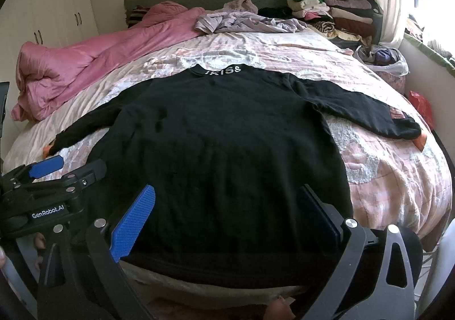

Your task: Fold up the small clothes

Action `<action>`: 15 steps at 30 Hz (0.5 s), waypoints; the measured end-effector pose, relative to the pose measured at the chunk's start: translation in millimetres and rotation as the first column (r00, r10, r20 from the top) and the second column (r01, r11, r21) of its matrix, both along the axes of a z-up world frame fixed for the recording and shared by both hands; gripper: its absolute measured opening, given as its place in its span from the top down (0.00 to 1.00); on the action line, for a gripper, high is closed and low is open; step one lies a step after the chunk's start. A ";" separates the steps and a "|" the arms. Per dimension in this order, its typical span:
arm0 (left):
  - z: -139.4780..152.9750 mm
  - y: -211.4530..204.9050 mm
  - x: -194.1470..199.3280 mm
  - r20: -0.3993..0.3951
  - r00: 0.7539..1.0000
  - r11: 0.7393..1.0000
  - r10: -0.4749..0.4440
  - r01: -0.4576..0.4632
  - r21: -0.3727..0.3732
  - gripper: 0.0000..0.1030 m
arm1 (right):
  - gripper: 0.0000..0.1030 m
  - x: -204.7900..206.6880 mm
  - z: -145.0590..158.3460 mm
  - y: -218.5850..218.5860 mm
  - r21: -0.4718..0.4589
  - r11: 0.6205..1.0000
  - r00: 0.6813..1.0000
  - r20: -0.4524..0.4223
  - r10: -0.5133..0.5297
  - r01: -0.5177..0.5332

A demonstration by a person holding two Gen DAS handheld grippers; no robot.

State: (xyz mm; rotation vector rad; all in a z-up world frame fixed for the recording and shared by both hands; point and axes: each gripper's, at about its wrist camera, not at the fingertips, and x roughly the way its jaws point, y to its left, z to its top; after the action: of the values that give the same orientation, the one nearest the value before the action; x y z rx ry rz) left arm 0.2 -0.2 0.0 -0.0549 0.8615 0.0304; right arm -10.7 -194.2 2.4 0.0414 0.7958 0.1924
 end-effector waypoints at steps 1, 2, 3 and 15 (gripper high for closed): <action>0.0 0.0 0.0 -0.001 1.000 1.000 0.001 -0.001 0.002 0.09 | 0.04 -0.4 -0.3 -0.1 0.000 1.000 1.000 -0.001 0.000 0.000; 0.0 0.0 -0.1 -0.001 1.000 1.000 0.001 -0.001 0.001 0.09 | 0.04 -0.1 -0.2 -0.6 0.002 1.000 1.000 0.000 0.001 -0.001; 0.0 0.0 0.0 0.000 1.000 1.000 0.001 -0.001 0.002 0.09 | 0.04 0.0 -0.3 -0.4 0.000 1.000 1.000 0.001 0.001 -0.001; 8.3 -0.2 0.7 0.002 1.000 1.000 0.002 -0.002 0.003 0.09 | 0.04 -0.2 -0.4 0.1 -0.003 1.000 1.000 0.002 0.000 0.000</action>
State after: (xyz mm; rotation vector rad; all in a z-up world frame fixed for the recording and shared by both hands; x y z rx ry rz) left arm 0.9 -0.4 8.3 -0.0527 0.8595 0.0340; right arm -10.9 -194.1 1.9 0.0387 0.7942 0.1911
